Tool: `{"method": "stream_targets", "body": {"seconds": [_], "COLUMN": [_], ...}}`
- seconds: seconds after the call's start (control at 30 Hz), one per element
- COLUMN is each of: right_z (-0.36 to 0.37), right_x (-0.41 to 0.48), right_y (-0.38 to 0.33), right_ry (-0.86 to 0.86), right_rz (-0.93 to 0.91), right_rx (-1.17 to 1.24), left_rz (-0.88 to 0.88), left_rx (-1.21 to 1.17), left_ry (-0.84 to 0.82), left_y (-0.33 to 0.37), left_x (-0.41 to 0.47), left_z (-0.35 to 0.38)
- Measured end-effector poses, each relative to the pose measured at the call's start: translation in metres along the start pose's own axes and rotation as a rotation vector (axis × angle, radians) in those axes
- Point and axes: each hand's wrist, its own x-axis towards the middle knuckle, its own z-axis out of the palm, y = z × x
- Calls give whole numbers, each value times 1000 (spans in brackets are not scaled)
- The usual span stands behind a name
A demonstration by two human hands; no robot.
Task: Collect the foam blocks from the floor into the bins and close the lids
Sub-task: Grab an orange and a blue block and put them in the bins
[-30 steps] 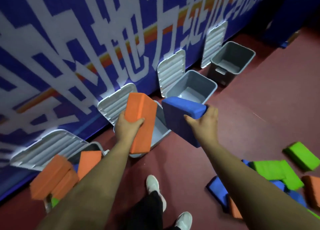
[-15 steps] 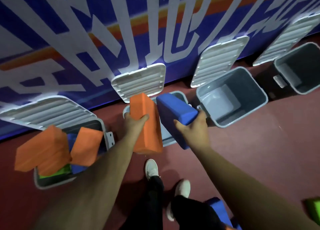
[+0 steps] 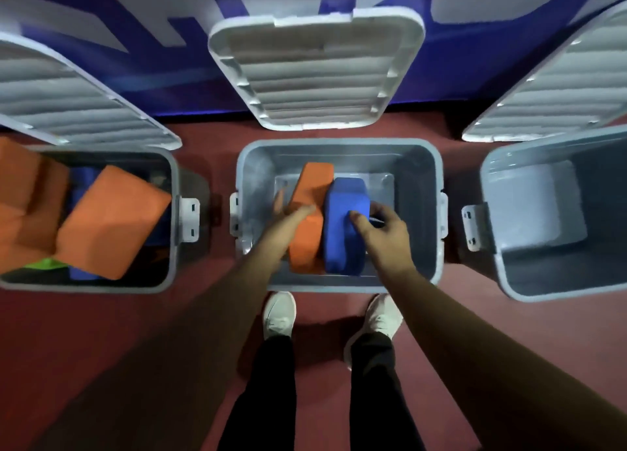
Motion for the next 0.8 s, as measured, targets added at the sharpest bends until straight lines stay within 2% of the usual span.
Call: {"method": "stream_targets", "body": {"seconds": [0.13, 0.23, 0.37, 0.53, 0.67, 0.8], "right_z": [25, 53, 85, 116, 129, 114], "right_x": [60, 100, 139, 160, 165, 160], "right_y": [22, 37, 57, 89, 114, 93], "right_ry": [-176, -244, -235, -213, -237, -203], "right_rz": [1, 58, 73, -42, -77, -33], "right_rx": [40, 69, 3, -43, -178, -366], "left_rz": [57, 136, 272, 384, 468, 425], "left_rx": [46, 123, 224, 455, 628, 713], "left_ry": [87, 112, 187, 383, 352, 326], "left_y": [-45, -63, -73, -72, -84, -54], "left_x": [59, 97, 143, 186, 209, 200], "left_z": [-9, -19, -36, -43, -37, -44]}}
